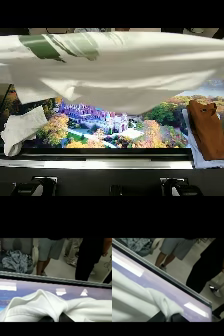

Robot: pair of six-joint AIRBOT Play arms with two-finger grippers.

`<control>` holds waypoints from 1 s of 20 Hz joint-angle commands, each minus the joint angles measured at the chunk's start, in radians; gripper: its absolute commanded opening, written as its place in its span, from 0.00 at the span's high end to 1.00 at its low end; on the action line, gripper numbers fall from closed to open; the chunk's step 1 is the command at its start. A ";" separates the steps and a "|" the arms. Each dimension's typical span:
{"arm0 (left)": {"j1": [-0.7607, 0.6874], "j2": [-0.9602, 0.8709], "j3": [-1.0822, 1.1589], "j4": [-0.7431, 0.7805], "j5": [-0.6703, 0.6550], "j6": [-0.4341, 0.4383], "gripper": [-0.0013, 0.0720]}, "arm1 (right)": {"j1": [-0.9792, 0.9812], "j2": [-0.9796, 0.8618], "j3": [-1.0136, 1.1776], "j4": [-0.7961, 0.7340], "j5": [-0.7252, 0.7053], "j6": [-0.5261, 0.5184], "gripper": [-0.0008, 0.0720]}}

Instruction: Fold the shirts.

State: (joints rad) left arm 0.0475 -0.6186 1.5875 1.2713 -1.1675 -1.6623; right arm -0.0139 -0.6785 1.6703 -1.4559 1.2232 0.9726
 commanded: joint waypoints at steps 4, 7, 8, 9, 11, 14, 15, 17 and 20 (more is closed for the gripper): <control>0.005 -0.062 -0.113 -0.100 -0.248 0.021 0.94 | -0.001 -0.083 -0.004 -0.075 0.426 0.049 0.91; -0.023 -0.175 -0.347 -0.129 -0.230 0.080 0.94 | -0.001 -0.269 -0.077 -0.079 0.511 0.048 0.91; -0.042 -0.245 -0.417 -0.130 -0.204 0.117 0.94 | -0.001 -0.343 -0.119 -0.076 0.459 0.048 0.91; -0.056 -0.332 -0.462 -0.131 -0.164 0.159 0.94 | -0.001 -0.425 -0.156 -0.073 0.378 0.051 0.91; -0.061 -0.542 -0.457 -0.135 -0.092 0.214 0.94 | -0.001 -0.608 -0.176 -0.034 0.172 0.071 0.91; -0.038 -0.861 -0.298 -0.140 -0.064 0.258 0.94 | -0.001 -0.827 -0.176 0.055 -0.147 0.089 0.91; -0.029 -0.944 -0.228 -0.143 -0.077 0.261 0.94 | -0.001 -0.878 -0.176 0.077 -0.231 0.130 0.91; -0.019 -1.073 -0.091 -0.163 -0.093 0.261 0.93 | -0.001 -0.943 -0.176 0.116 -0.341 0.214 0.91; -0.015 -1.148 0.051 -0.182 -0.098 0.266 0.52 | -0.002 -0.977 -0.174 0.189 -0.441 0.255 0.78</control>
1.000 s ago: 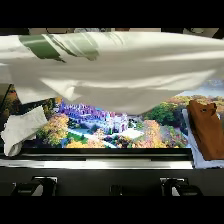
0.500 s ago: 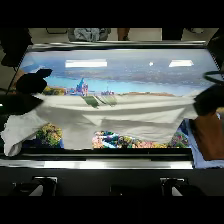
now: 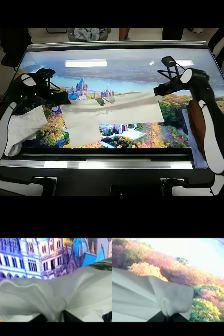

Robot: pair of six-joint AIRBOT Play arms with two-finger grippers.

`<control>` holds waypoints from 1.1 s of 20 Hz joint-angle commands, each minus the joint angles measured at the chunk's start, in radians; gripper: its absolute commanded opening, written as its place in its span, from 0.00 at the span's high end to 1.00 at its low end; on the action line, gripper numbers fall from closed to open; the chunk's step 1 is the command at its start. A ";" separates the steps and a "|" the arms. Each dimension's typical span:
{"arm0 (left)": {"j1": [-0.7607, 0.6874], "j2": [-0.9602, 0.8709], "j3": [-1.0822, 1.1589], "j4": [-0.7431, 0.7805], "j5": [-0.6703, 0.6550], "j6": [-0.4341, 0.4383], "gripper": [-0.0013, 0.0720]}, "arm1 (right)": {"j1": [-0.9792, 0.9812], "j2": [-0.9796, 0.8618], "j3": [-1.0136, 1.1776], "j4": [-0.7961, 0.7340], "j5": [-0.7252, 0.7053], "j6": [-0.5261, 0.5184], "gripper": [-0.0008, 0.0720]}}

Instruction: Fold the shirts.

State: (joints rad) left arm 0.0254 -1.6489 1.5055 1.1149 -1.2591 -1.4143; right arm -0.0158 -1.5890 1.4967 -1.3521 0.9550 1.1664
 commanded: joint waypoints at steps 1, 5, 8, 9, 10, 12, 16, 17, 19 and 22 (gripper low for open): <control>0.014 -0.116 0.174 -0.022 -0.027 0.019 0.06 | -0.008 -0.060 0.012 0.089 -0.165 0.065 0.43; 0.106 -0.072 0.230 0.075 -0.243 -0.016 0.02 | -0.140 0.000 0.074 0.089 0.023 -0.039 0.13; 0.151 -0.011 0.040 0.075 -0.282 -0.052 0.07 | -0.272 -0.007 0.074 0.092 0.318 -0.142 0.14; 0.150 0.016 -0.057 0.074 -0.259 -0.051 0.14 | -0.301 -0.018 0.072 0.088 0.404 -0.183 0.15; 0.146 0.039 -0.145 0.067 -0.222 -0.036 0.17 | -0.318 -0.026 0.069 0.088 0.462 -0.213 0.16; 0.131 0.066 -0.291 -0.008 -0.140 0.018 0.16 | -0.327 -0.038 0.067 0.086 0.531 -0.251 0.16; 0.092 0.067 -0.400 -0.054 -0.019 0.024 0.17 | -0.327 -0.039 0.066 0.100 0.527 -0.251 0.16; 0.081 0.066 -0.407 -0.054 0.015 0.024 0.17 | -0.327 -0.039 0.066 0.099 0.522 -0.251 0.16; 0.064 0.066 -0.408 -0.053 0.079 0.015 0.19 | -0.327 -0.039 0.050 0.100 0.510 -0.250 0.15; 0.054 0.065 -0.408 -0.050 0.147 -0.031 0.29 | -0.323 -0.054 -0.011 0.114 0.509 -0.247 0.13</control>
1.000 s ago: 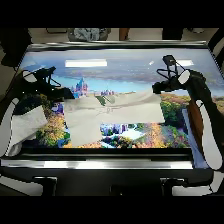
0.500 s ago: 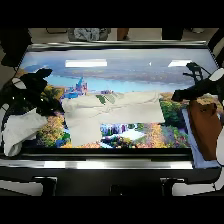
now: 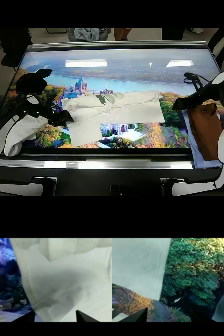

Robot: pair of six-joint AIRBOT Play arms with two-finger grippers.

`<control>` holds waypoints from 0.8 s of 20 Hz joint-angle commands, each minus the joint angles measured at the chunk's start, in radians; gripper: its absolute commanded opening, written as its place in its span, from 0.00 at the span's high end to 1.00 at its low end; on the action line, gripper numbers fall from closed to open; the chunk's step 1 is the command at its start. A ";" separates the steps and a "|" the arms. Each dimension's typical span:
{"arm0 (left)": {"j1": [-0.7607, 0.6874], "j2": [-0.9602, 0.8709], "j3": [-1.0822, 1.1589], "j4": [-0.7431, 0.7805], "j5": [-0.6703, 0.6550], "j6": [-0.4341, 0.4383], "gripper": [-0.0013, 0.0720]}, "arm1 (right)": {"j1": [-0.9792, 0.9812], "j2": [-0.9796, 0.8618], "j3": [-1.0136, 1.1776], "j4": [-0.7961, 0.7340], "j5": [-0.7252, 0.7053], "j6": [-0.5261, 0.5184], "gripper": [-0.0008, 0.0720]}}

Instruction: Fold the shirts.

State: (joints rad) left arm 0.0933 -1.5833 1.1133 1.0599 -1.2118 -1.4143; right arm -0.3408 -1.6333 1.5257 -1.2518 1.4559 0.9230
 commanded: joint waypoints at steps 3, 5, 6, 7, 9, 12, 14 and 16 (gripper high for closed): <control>-0.014 0.000 -0.016 0.005 0.114 -0.034 0.59 | 0.023 -0.031 -0.114 0.028 -0.010 -0.007 0.10; -0.014 0.000 -0.015 0.005 0.101 -0.029 0.93 | 0.053 -0.051 -0.154 0.064 -0.045 -0.008 0.08; -0.014 0.001 -0.015 0.005 0.095 -0.023 0.93 | 0.069 -0.065 -0.164 0.080 -0.066 -0.007 0.08; -0.014 0.004 -0.015 0.005 0.089 -0.013 0.93 | 0.080 -0.081 -0.165 0.099 -0.077 0.005 0.08; -0.014 0.015 -0.015 0.005 0.078 0.019 0.93 | 0.091 -0.111 -0.165 0.119 -0.089 0.053 0.08; -0.014 0.034 -0.015 0.005 0.079 0.032 0.93 | 0.096 -0.135 -0.165 0.120 -0.090 0.120 0.19; -0.014 0.037 -0.014 0.005 0.079 0.032 0.93 | 0.115 -0.139 -0.166 0.119 -0.090 0.121 0.26; -0.013 0.037 -0.014 0.005 0.079 0.032 0.93 | 0.142 -0.140 -0.165 0.111 -0.112 0.121 0.59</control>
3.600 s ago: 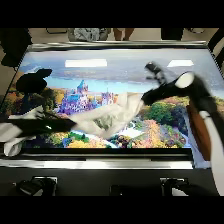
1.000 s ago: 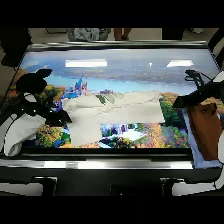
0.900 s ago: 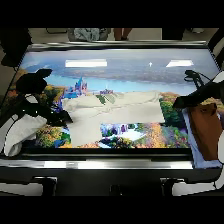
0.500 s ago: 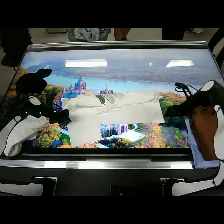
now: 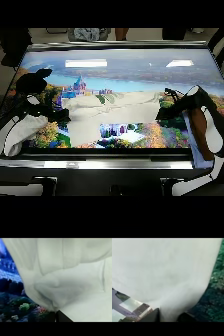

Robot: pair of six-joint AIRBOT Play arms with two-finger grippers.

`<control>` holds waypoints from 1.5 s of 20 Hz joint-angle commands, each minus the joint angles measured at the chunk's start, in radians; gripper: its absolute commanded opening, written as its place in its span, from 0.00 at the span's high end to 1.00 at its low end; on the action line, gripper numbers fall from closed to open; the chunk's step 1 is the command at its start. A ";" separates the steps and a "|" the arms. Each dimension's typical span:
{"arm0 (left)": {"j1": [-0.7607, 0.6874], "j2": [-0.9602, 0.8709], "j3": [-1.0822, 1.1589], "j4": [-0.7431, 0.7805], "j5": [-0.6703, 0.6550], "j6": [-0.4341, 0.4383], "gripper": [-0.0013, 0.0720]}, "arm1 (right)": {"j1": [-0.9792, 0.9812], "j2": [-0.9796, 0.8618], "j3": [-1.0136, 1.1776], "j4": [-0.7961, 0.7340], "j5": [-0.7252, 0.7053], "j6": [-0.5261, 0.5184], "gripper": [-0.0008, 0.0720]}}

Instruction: Fold the shirts.

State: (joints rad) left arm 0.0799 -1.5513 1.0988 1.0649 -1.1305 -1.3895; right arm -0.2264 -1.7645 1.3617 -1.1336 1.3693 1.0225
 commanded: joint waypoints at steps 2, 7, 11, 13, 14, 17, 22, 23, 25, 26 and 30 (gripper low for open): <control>0.012 0.005 0.021 0.000 -0.034 0.007 0.94 | 0.038 -0.006 0.014 0.005 -0.035 0.012 0.91; 0.062 0.211 0.327 0.000 -0.096 0.006 0.94 | 0.036 0.198 0.270 -0.053 0.050 -0.185 0.91; 0.064 0.497 0.790 0.000 -0.040 -0.006 0.94 | 0.037 0.553 0.553 -0.126 -0.131 -0.201 0.91; 0.064 0.615 0.941 0.017 0.063 -0.030 0.94 | 0.037 0.754 0.596 -0.157 -0.290 -0.189 0.91; 0.064 0.669 0.966 0.016 0.101 -0.040 0.94 | 0.037 0.840 0.596 -0.170 -0.340 -0.164 0.91; 0.064 0.795 0.947 0.015 0.079 -0.076 0.94 | 0.037 1.011 0.596 -0.248 -0.294 -0.068 0.91; 0.064 0.834 0.948 0.015 0.092 -0.103 0.94 | 0.037 1.088 0.596 -0.320 -0.212 -0.068 0.91; 0.064 0.830 0.948 0.016 0.092 -0.103 0.94 | 0.037 1.088 0.596 -0.325 -0.207 -0.068 0.91; 0.064 0.818 0.948 0.016 0.091 -0.103 0.94 | 0.037 1.071 0.596 -0.332 -0.178 -0.061 0.91; 0.064 0.805 0.947 0.016 0.084 -0.099 0.94 | 0.037 1.052 0.596 -0.341 -0.148 -0.047 0.91; 0.064 0.665 0.920 0.053 -0.135 -0.077 0.94 | 0.037 0.837 0.595 -0.349 0.158 -0.060 0.91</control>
State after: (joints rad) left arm 0.1429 -0.8055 2.0377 1.0893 -1.1183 -1.4761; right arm -0.1894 -0.8078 1.9568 -1.4635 1.3144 0.9661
